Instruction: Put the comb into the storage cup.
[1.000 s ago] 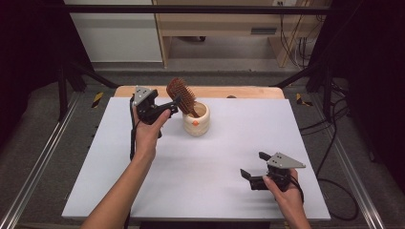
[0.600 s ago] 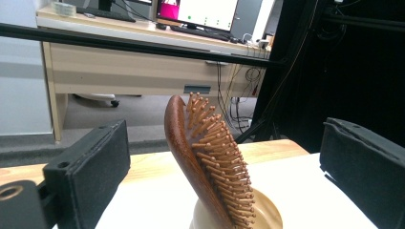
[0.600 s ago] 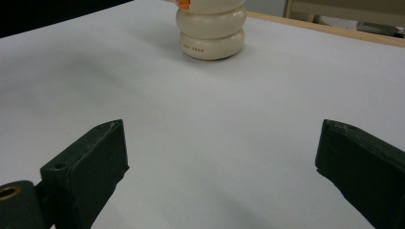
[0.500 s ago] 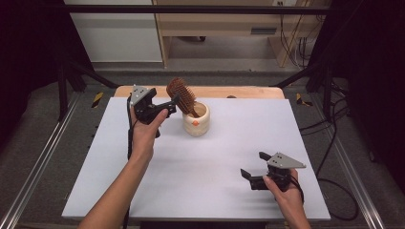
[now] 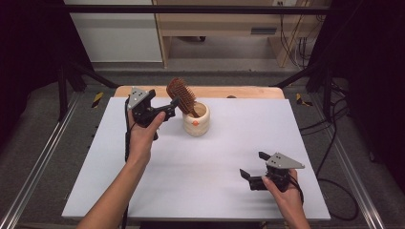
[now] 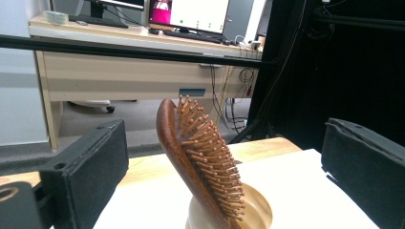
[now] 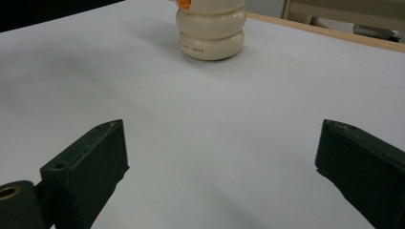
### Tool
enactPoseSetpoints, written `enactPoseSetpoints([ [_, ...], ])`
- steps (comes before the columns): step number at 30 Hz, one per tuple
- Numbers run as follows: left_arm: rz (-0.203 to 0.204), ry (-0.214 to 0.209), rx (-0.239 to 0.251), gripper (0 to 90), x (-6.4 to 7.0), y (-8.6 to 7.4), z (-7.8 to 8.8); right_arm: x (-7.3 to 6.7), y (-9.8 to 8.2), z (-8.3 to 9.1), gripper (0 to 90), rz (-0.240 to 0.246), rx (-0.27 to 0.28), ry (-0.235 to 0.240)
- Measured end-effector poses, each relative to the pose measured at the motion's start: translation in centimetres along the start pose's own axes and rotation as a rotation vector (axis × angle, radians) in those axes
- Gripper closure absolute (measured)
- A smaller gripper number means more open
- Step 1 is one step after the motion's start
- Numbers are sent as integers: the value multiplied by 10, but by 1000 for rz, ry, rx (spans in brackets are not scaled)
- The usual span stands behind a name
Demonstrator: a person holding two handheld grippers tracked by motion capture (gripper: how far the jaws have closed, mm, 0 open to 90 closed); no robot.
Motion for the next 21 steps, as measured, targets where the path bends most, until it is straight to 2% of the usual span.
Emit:
enactPoseSetpoints([
  [21,13,-8,22,20,-1,5,7,0,0,1,42,-1,2,0],
])
Point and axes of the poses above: each handheld gripper's, and its own axes: z roughly backward along the jaws, y roughly out of its top, x roughly to its right, the point moved 5 cm from there along -z, roughly forward along the jaws, and after that the axes turned 14 degrees about z, right-handed, at the moved point
